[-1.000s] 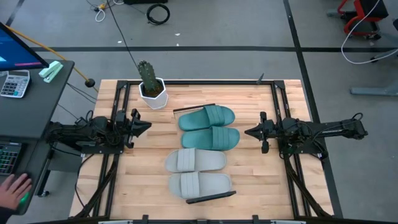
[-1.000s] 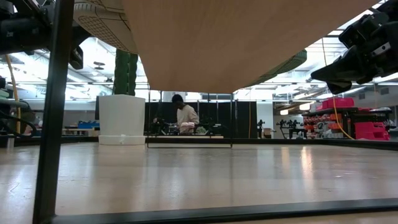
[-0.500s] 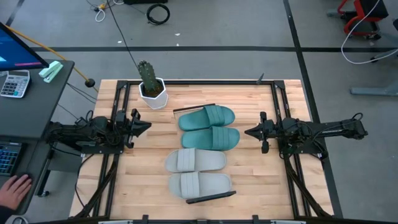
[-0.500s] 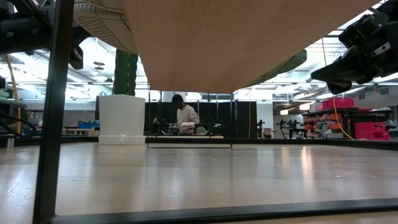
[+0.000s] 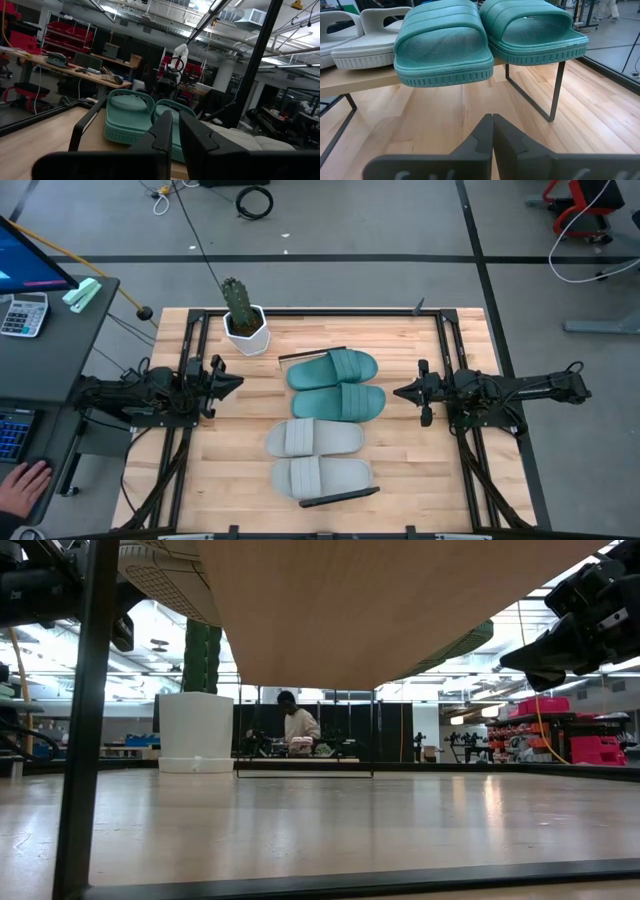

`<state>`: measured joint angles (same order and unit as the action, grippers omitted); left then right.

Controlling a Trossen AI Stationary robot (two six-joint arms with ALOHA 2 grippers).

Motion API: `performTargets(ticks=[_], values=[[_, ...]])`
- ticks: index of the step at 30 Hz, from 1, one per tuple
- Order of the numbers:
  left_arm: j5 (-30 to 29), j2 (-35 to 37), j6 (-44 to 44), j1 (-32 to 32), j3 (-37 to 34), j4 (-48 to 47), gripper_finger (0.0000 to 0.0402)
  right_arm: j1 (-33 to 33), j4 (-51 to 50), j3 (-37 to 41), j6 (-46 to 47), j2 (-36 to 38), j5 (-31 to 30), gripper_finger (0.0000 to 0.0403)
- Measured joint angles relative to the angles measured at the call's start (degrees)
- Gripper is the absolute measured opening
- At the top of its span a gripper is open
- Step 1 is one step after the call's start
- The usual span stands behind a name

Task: Pick and place slides into the shelf
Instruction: Return to Home Position

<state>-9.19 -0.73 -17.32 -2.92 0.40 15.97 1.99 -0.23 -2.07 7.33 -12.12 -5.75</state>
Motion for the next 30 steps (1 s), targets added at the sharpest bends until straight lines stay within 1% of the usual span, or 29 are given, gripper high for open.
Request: performTargets(ticks=[9, 19, 30], values=[[0.0, 0.0, 0.0, 0.0, 0.0, 0.0, 0.0028, 0.0, 0.0, 0.0, 0.0, 0.0, 0.0, 0.0014], [0.0, 0.0, 0.0, 0.0, 0.0, 0.0, 0.004, 0.0, 0.0, 0.0, 0.0, 0.0, 0.0, 0.0014], [0.0, 0.0, 0.0, 0.0, 0.0, 0.0, 0.0026, 0.0, 0.0, 0.0, 0.0, 0.0, 0.0, 0.0014]])
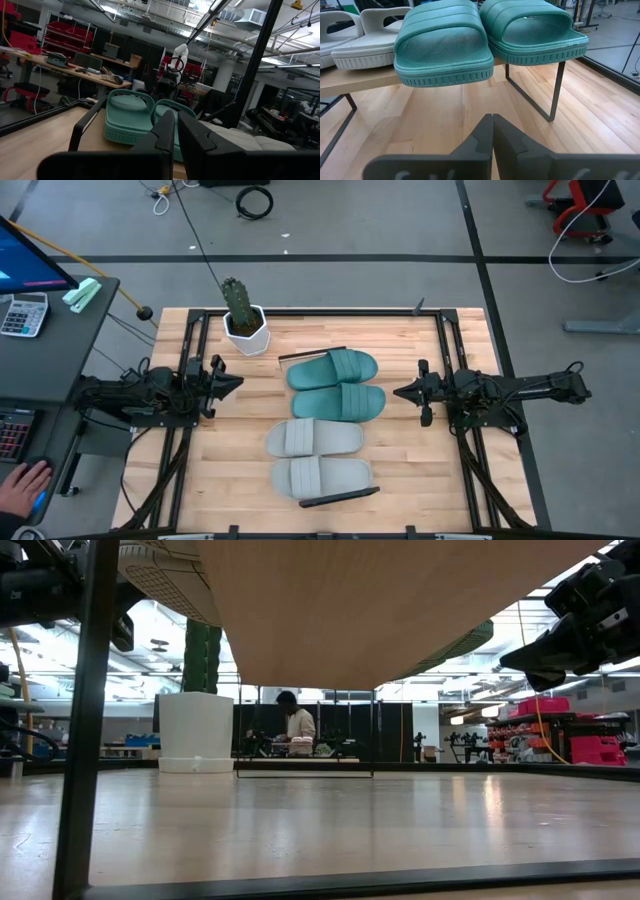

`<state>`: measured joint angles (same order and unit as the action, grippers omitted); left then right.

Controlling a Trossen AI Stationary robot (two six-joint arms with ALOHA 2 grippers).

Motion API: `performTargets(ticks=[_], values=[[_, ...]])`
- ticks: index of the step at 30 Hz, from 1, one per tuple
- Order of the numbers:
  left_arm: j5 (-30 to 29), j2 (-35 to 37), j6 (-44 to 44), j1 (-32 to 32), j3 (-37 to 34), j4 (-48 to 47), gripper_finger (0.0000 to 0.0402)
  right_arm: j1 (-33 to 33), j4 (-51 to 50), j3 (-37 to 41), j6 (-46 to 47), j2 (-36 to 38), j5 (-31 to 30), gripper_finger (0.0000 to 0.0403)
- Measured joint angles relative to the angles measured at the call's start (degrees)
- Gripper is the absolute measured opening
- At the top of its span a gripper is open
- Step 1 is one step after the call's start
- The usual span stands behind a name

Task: Pick and place slides into the shelf
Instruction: Return to Home Position

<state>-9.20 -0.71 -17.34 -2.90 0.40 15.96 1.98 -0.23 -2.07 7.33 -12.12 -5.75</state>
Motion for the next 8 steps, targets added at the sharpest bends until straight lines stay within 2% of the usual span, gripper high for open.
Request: performTargets(ticks=[8], values=[[0.0, 0.0, 0.0, 0.0, 0.0, 0.0, 0.0031, 0.0, 0.0, 0.0, 0.0, 0.0, 0.0, 0.0014]])
